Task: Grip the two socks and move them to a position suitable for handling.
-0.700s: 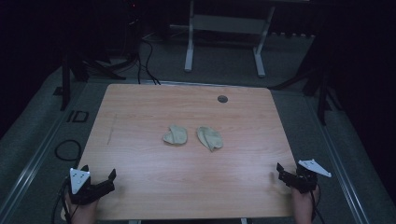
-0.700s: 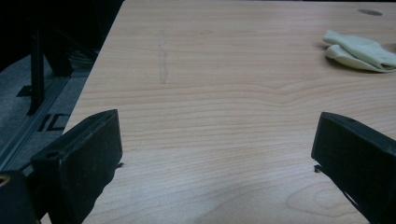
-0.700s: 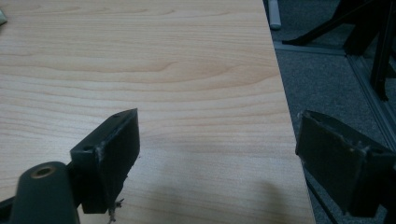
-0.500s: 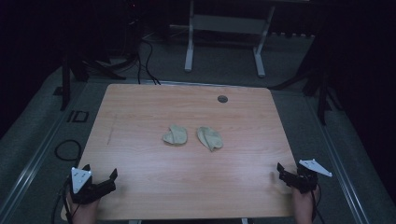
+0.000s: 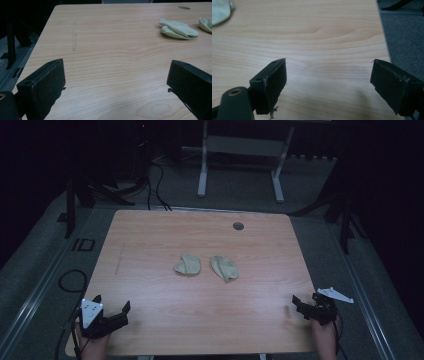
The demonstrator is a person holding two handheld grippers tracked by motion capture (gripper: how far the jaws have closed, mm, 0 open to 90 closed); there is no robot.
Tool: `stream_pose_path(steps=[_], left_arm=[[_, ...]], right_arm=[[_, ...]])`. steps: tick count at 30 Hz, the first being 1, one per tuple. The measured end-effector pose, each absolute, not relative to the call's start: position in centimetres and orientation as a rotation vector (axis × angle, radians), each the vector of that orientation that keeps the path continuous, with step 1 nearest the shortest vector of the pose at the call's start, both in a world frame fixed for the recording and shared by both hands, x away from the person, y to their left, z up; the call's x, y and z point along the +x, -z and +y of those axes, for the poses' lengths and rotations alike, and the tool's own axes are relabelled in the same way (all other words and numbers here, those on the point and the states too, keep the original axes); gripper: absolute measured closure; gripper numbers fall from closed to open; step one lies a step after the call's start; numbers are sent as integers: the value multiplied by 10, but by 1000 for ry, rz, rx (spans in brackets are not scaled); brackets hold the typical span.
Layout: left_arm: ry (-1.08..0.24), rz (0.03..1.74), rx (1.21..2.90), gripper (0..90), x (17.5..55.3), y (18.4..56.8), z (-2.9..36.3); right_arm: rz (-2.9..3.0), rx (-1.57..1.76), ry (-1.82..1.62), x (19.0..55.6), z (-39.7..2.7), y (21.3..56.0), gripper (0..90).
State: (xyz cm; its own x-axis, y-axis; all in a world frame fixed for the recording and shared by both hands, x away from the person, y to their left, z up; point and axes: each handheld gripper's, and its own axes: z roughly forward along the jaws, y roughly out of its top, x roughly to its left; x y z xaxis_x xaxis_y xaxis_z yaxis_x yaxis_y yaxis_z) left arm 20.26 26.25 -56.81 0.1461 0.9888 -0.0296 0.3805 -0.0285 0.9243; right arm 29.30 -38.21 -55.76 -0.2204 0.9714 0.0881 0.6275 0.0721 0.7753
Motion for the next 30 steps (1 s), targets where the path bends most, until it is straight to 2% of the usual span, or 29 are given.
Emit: stream_pose_path(steps=[5,8,13,16,30], left_arm=[[-844,1351,1571,20,203,568,258],[-884,1410,1538,20,202,567,254],[-882,1401,1520,20,201,565,253],[-834,1377,1523,19,201,565,251],[-764,1275,1649,19,205,571,239]], right_arm=[[1945,1555,-1002,298,-368,552,136],[1966,1530,-1011,304,-359,547,136],[1990,1505,-1005,309,-350,544,137],[2029,1471,-987,316,-331,540,136],[2158,1335,-998,342,-265,532,139]])
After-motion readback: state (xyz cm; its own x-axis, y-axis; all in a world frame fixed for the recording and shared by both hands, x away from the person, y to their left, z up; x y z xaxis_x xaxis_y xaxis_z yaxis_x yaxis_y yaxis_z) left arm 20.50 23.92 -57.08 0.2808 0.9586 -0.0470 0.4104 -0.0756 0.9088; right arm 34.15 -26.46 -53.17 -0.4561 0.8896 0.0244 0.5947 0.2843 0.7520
